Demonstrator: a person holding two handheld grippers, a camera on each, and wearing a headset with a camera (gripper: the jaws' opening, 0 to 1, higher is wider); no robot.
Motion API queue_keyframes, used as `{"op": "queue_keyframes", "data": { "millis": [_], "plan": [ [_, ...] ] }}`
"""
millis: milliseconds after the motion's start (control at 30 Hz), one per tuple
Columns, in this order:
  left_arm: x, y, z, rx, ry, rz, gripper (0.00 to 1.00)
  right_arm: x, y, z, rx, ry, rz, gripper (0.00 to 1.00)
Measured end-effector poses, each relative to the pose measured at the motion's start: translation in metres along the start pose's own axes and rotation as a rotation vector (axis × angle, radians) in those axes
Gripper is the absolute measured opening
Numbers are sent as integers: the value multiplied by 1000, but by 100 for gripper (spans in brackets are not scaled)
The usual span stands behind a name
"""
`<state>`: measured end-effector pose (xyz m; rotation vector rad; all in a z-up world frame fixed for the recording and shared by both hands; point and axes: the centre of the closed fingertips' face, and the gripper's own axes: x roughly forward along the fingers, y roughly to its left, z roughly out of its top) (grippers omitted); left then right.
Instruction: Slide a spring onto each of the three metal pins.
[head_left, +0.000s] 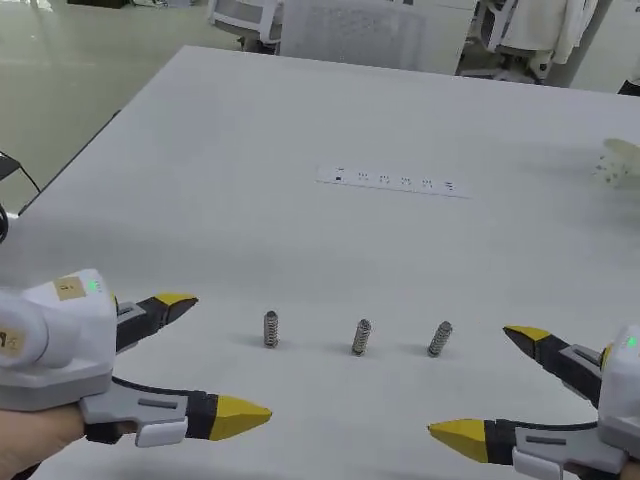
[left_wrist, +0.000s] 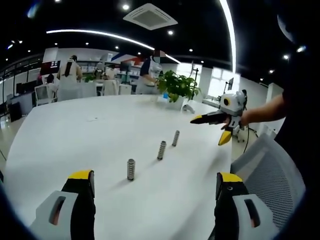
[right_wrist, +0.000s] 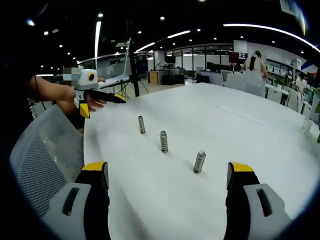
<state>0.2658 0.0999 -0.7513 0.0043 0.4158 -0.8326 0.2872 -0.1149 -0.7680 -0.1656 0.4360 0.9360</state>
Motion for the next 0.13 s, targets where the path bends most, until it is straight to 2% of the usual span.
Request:
{"op": "queue_keyframes", "data": {
  "millis": [133],
  "plan": [
    [-1, 0, 1, -1, -2, -1, 99, 2, 0, 2, 4, -3, 4, 99]
  ]
}}
